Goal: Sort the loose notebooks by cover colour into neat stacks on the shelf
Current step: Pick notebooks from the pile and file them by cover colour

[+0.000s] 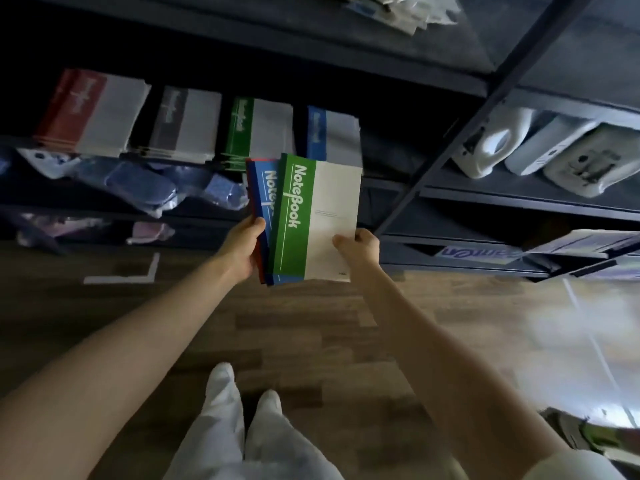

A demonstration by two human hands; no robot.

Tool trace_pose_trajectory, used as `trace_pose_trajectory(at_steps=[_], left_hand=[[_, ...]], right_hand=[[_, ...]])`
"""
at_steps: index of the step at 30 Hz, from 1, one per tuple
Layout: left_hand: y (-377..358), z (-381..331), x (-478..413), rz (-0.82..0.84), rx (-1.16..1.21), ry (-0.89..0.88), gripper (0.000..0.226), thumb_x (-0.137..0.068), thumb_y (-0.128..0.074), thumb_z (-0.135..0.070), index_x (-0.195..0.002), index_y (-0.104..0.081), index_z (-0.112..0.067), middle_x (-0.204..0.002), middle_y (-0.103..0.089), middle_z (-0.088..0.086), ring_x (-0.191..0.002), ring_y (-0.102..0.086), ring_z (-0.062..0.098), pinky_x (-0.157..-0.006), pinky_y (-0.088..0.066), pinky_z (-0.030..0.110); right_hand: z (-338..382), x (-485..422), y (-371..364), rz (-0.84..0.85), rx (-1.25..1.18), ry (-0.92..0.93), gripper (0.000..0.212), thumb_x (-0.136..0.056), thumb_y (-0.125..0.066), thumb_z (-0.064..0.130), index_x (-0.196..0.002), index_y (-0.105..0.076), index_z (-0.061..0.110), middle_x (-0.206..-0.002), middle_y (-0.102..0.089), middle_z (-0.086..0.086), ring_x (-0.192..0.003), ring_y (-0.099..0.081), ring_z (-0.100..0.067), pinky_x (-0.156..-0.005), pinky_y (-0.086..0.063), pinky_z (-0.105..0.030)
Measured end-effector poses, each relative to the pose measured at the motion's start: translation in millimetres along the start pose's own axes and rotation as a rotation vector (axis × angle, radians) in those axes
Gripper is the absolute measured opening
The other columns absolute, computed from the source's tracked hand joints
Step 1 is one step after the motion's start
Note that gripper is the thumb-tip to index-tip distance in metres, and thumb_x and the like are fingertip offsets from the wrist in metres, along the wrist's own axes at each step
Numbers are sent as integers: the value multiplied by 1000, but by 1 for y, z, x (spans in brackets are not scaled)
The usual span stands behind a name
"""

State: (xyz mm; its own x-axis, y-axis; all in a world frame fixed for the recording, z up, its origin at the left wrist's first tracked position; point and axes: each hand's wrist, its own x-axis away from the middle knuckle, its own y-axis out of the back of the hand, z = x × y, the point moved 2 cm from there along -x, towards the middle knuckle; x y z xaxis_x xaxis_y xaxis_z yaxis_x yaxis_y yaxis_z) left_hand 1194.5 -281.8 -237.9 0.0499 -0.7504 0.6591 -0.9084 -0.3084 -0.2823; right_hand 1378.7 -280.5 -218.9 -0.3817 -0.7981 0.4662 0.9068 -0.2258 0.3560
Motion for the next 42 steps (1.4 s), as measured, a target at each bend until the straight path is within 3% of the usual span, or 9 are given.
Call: trace_pose_trajectory(at_steps=[6,10,14,20,23,26,30,35,42], left_hand=[[64,26,2,-125,64,68,23,-102,-38,-19,-116,-56,-16,-114,-62,9,-96,-61,23,-86,-46,40],[95,18,3,-113,128,70,23,-102,-38,-22,-113,-58,-19,-104,-65,5,-92,-63,20,-73,-50,36],[121,4,-5,-3,179,82,24,-100,-40,-25,-114,-57,-32,-109,-66,1,-99,-63,22,-77,-50,40],[153,-24,-29,-69,155,51,39,-99,-40,-7,-124,-48,-36,-114,-62,2,-98,-61,21,-72,-49,40],[167,-42,-41,-93,132,5,39,-98,-40,-3,-113,-51,-37,-115,-61,3,-97,-60,21,-72,-49,40],[173,-57,-51,-74,96,-55,42,-97,-42,-2,-127,-47,-31,-112,-61,-1,-96,-60,18,-72,-49,37],[167,-73,-63,-35,17,-149,41,-95,-47,-3,-124,-47,-32,-107,-63,-8,-96,-60,11,-80,-48,38],[140,-95,-84,2,87,-207,38,-96,-46,-6,-124,-47,-31,-107,-64,-8,-94,-63,10,-73,-50,32],[118,-118,-122,-40,61,-280,43,-90,-48,7,-112,-53,-30,-103,-65,-5,-93,-62,14,-75,-49,36]], right_hand=[[-35,13,-57,121,66,-92,14,-86,-60,4,-80,-50,11,-76,-54,1,-81,-52,-21,-69,-43,-29],[-36,15,-95,164,69,-120,12,-86,-58,4,-93,-51,10,-88,-56,-3,-85,-54,-23,-69,-45,-31],[-25,12,-132,180,99,-125,14,-87,-57,6,-99,-53,11,-91,-56,-2,-84,-53,-21,-69,-45,-30],[1,2,-184,200,180,-115,25,-87,-58,6,-112,-56,7,-96,-57,-3,-86,-54,-21,-71,-44,-30],[9,-3,-199,308,81,-180,17,-87,-59,1,-103,-58,6,-101,-63,-12,-93,-62,-33,-82,-53,-44],[11,-7,-205,421,53,-171,18,-87,-58,-4,-104,-60,-1,-104,-64,-19,-91,-63,-36,-86,-52,-52],[23,-17,-204,343,231,2,11,-84,-64,2,-90,-64,11,-90,-67,-7,-82,-65,-25,-72,-57,-38],[53,-47,-198,232,268,145,9,-84,-62,6,-92,-59,7,-72,-59,0,-59,-52,-12,-52,-43,-23],[83,-109,-190,33,250,245,28,-88,-54,7,-116,-55,3,-101,-61,-8,-84,-56,-19,-62,-41,-20]])
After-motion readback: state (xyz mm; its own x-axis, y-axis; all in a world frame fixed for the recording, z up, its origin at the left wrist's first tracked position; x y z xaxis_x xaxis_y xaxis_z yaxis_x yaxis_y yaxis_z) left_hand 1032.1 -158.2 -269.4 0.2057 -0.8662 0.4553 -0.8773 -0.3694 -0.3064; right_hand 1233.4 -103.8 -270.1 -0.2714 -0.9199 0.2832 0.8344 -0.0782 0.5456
